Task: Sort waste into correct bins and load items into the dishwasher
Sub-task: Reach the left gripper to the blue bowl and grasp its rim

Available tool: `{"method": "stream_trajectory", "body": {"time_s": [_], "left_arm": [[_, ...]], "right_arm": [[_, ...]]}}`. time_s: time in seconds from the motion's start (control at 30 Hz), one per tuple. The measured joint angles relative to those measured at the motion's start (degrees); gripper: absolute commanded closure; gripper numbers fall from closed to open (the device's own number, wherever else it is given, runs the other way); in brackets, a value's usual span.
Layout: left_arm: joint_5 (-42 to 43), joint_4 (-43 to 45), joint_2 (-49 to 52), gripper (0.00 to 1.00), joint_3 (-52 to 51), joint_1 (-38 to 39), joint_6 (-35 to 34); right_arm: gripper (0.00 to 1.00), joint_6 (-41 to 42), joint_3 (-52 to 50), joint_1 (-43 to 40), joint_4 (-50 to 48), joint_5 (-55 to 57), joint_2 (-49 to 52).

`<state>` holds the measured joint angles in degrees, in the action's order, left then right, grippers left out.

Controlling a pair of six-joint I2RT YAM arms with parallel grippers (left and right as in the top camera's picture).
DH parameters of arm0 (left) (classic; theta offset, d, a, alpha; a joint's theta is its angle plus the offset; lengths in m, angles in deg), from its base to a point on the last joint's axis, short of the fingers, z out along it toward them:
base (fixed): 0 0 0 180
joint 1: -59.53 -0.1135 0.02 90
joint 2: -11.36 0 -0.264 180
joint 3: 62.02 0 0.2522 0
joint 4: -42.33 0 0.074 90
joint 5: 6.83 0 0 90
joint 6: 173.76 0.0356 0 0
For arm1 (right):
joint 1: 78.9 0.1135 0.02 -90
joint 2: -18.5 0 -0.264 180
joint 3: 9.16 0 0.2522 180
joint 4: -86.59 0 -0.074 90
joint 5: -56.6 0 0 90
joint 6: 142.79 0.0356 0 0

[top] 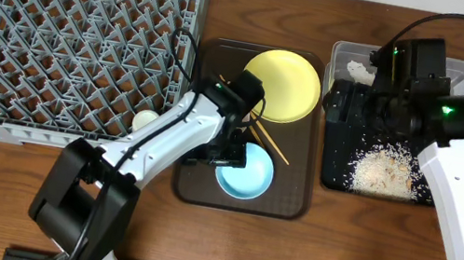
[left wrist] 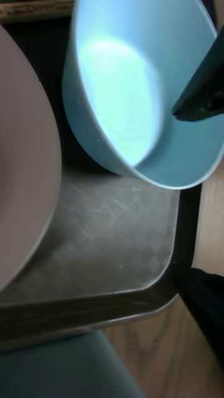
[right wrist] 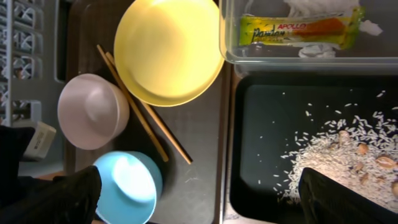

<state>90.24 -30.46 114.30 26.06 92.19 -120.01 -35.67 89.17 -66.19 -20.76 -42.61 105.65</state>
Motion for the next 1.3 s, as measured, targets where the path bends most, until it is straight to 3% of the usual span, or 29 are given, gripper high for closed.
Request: {"method": "stream_trajectory", "body": {"time_s": [0.13, 0.57, 0.77, 1.2, 1.3], "left_arm": [[-0.2, 1.2, 0.0, 0.36, 0.0, 0.0, 0.4], [0.2, 4.9, 0.0, 0.42, -5.0, 0.1, 0.5], [0.5, 5.4, 0.0, 0.56, -5.6, 0.1, 0.5], [0.8, 5.3, 0.0, 0.57, -5.6, 3.0, 1.2], [1.3, 5.4, 0.0, 0.61, -5.6, 3.5, 1.7]], "right_arm": [[0.01, -0.2, 0.0, 0.0, 0.0, 1.0, 0.0], [0.01, -0.3, 0.0, 0.0, 0.2, 1.6, 0.0], [0.01, -0.3, 0.0, 0.0, 0.3, 1.6, 0.0], [0.01, -0.5, 0.0, 0.0, 1.5, 2.6, 0.0], [0.01, -0.5, 0.0, 0.0, 1.6, 2.7, 0.0]]}}
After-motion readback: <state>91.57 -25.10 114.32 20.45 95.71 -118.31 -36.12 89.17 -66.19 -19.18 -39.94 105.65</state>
